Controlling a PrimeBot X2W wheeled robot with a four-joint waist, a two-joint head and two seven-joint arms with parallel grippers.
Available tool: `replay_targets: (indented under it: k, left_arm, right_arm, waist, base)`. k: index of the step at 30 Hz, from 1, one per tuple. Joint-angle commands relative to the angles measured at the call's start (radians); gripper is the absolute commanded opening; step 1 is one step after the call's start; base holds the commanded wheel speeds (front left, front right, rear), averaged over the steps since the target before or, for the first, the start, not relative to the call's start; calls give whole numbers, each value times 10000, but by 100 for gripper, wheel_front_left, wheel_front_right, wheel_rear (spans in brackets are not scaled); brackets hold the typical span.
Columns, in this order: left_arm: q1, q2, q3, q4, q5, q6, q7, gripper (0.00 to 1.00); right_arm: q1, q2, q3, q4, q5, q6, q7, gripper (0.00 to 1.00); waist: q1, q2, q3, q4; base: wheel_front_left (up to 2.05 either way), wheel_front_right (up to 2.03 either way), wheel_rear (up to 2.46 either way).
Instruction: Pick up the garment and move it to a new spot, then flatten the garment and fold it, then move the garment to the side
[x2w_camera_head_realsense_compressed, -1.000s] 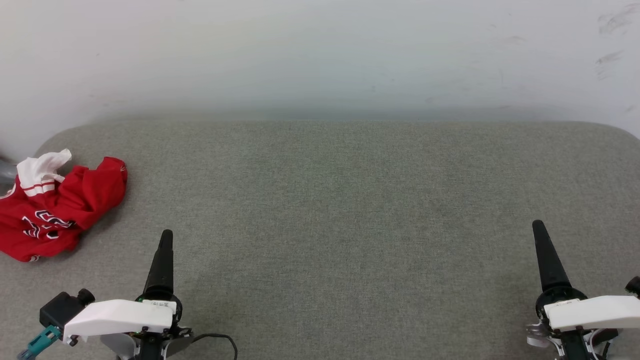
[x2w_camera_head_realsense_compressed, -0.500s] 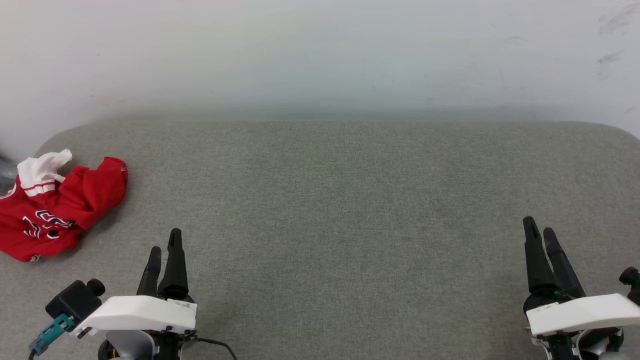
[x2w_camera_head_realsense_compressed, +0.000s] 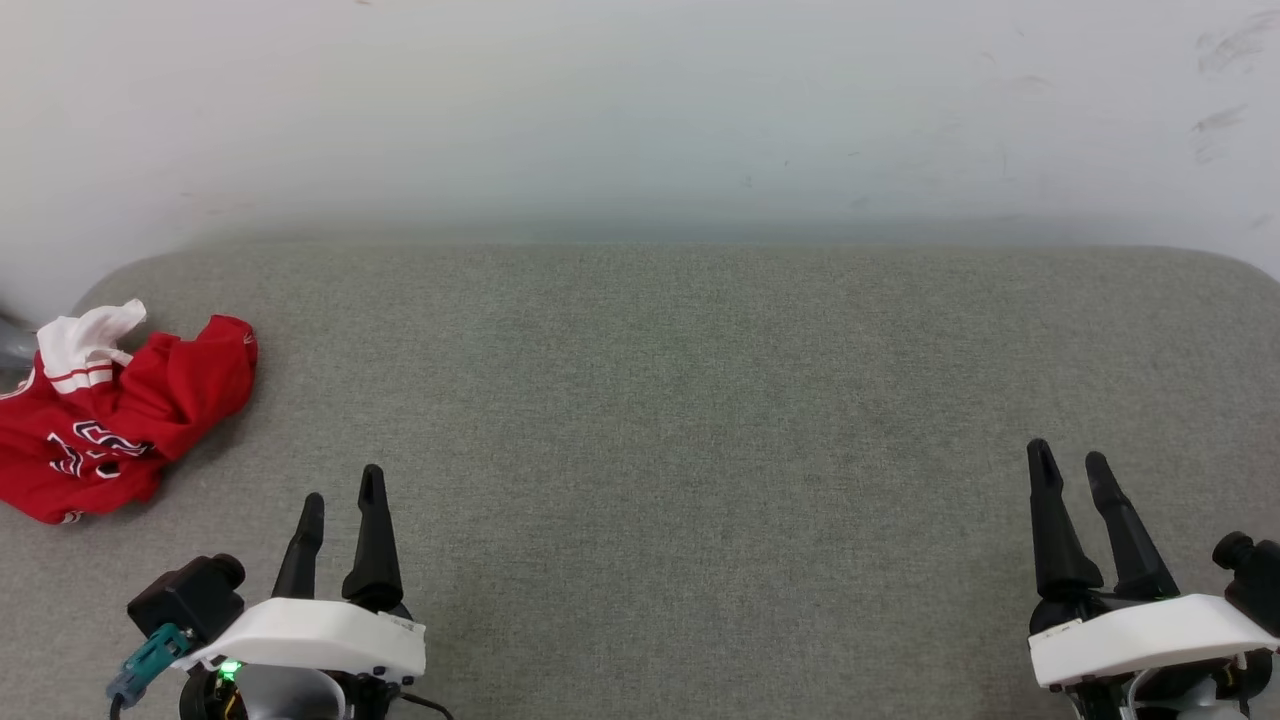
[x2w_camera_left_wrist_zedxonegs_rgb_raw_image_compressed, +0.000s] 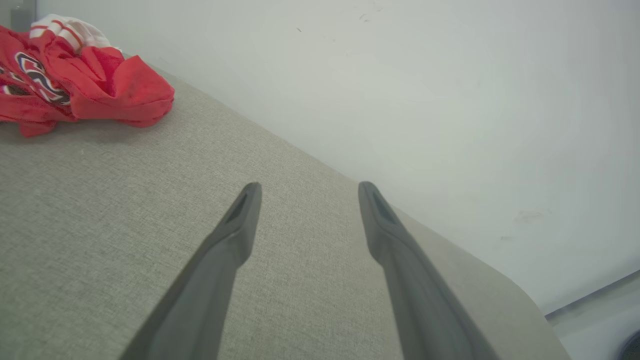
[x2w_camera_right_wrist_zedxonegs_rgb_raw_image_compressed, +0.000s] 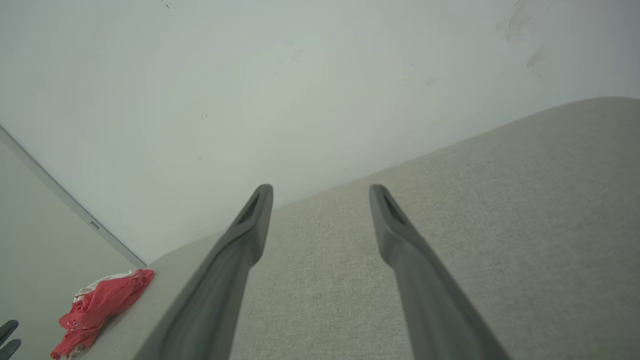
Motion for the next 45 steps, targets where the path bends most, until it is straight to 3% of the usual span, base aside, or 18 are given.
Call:
replay_targets:
  k: [1, 26, 45]
  left_arm:
    - [-2, 42, -69, -151, 381, 68, -103, 100]
    - [165, 324, -792, -240, 3102, 616, -742, 100]
    - [324, 331, -969, -269, 4538, 753, -1115, 100]
  right_arm:
    - [20, -3, 25, -169, -387, 1, -96, 100]
    - [225, -3, 22, -281, -3268, 0, -728, 100]
    - [358, -1, 15, -374, -4591, -1, -1116, 100]
  waist:
    - [0, 0, -1, -1]
    - [0, 0, 4, 12]
    - [0, 0, -4, -1]
  base:
    - [0, 0, 0]
    - [0, 0, 0]
    - [0, 0, 0]
